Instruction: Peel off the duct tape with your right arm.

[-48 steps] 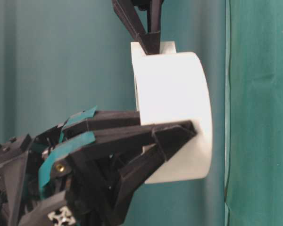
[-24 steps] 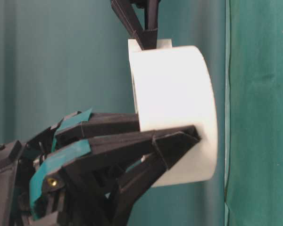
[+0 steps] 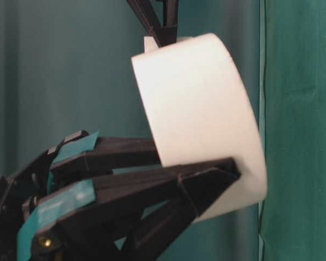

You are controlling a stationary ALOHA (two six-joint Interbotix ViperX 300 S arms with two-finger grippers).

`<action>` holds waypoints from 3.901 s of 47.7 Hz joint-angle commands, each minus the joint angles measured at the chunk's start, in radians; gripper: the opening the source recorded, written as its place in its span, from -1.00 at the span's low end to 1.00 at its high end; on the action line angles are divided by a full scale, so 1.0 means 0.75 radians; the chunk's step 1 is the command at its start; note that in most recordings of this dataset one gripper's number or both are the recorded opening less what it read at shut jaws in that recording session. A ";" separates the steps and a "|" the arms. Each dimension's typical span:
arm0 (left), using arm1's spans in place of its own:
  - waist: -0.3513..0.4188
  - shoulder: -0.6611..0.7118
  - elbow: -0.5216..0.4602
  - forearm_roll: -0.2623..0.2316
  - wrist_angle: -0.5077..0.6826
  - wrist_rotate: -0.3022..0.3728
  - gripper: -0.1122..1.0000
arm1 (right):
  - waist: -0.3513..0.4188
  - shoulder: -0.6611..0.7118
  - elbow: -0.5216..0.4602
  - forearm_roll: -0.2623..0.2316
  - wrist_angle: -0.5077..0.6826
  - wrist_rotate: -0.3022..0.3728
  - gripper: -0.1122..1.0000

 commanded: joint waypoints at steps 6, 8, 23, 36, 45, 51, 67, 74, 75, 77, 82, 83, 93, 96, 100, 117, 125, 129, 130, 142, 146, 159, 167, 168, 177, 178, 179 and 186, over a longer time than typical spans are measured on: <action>-0.074 -0.053 -0.027 -0.008 -0.004 -0.004 -0.42 | -0.063 -0.061 0.018 0.006 -0.010 0.000 -0.97; -0.080 -0.053 -0.029 -0.006 -0.006 -0.004 -0.42 | -0.067 -0.072 0.025 0.008 -0.010 0.000 -0.97; -0.104 -0.057 -0.041 -0.008 -0.016 -0.002 -0.42 | -0.080 -0.106 0.049 0.008 -0.004 0.000 -0.97; -0.147 -0.057 -0.078 -0.014 -0.055 0.112 -0.42 | -0.086 -0.106 0.057 0.008 -0.002 0.000 -0.97; -0.153 -0.057 -0.084 -0.016 -0.070 0.133 -0.42 | -0.088 -0.106 0.063 0.008 -0.002 0.002 -0.97; -0.160 -0.059 -0.086 -0.016 -0.076 0.137 -0.42 | -0.094 -0.106 0.070 0.008 0.000 0.002 -0.97; -0.192 -0.067 -0.098 -0.016 -0.135 0.205 -0.42 | -0.112 -0.092 0.072 0.008 -0.002 0.002 -0.97; -0.198 -0.072 -0.094 -0.016 -0.151 0.229 -0.42 | -0.115 -0.086 0.074 0.008 -0.006 0.006 -0.97; -0.198 -0.074 -0.094 -0.016 -0.151 0.229 -0.42 | -0.115 -0.086 0.074 0.008 -0.006 0.006 -0.97; -0.198 -0.072 -0.094 -0.016 -0.151 0.229 -0.42 | -0.115 -0.086 0.072 0.008 -0.006 0.006 -0.97; -0.198 -0.074 -0.092 -0.016 -0.151 0.229 -0.42 | -0.117 -0.086 0.072 0.008 -0.006 0.006 -0.97; -0.198 -0.072 -0.092 -0.016 -0.151 0.229 -0.42 | -0.117 -0.086 0.070 0.008 -0.006 0.006 -0.97; -0.198 -0.070 -0.090 -0.016 -0.151 0.229 -0.42 | -0.115 -0.086 0.074 0.008 0.000 0.008 -0.97; -0.198 -0.070 -0.090 -0.016 -0.153 0.229 -0.42 | -0.115 -0.086 0.074 0.006 0.000 0.008 -0.97; -0.198 -0.070 -0.090 -0.016 -0.151 0.229 -0.42 | -0.112 -0.086 0.072 0.002 0.004 0.008 -0.97; -0.192 -0.065 -0.086 -0.018 -0.151 0.225 -0.42 | -0.094 -0.086 0.067 -0.020 0.014 0.010 -0.97; -0.192 -0.063 -0.082 -0.018 -0.151 0.223 -0.42 | -0.092 -0.088 0.065 -0.020 0.027 0.027 -0.97; -0.192 -0.063 -0.080 -0.018 -0.153 0.223 -0.42 | -0.092 -0.088 0.067 -0.022 0.037 0.039 -0.97; -0.192 -0.063 -0.080 -0.018 -0.151 0.223 -0.42 | -0.092 -0.088 0.067 -0.020 0.039 0.041 -0.97; -0.186 -0.061 -0.078 -0.018 -0.151 0.223 -0.42 | -0.094 -0.102 0.076 -0.020 0.041 0.041 -0.44; -0.182 -0.061 -0.078 -0.018 -0.153 0.223 -0.42 | -0.092 -0.112 0.078 -0.020 0.041 0.039 -0.02; -0.170 -0.061 -0.078 -0.018 -0.153 0.223 -0.42 | -0.092 -0.147 0.106 -0.020 0.041 0.041 0.20; -0.147 -0.061 -0.070 -0.018 -0.151 0.223 -0.43 | -0.090 -0.170 0.119 -0.020 0.041 0.041 0.20; -0.137 -0.061 -0.067 -0.018 -0.151 0.223 -0.42 | -0.090 -0.172 0.121 -0.022 0.041 0.041 0.20; -0.059 -0.061 -0.047 -0.018 -0.139 0.223 -0.42 | -0.078 -0.188 0.125 -0.022 0.041 0.041 0.20; -0.043 -0.061 -0.045 -0.018 -0.135 0.223 -0.42 | -0.076 -0.190 0.125 -0.022 0.041 0.041 0.20; -0.033 -0.061 -0.041 -0.018 -0.133 0.225 -0.42 | -0.072 -0.192 0.125 -0.022 0.043 0.041 0.20; 0.049 -0.063 -0.031 -0.018 -0.115 0.229 -0.42 | -0.055 -0.196 0.125 -0.020 0.051 0.041 0.20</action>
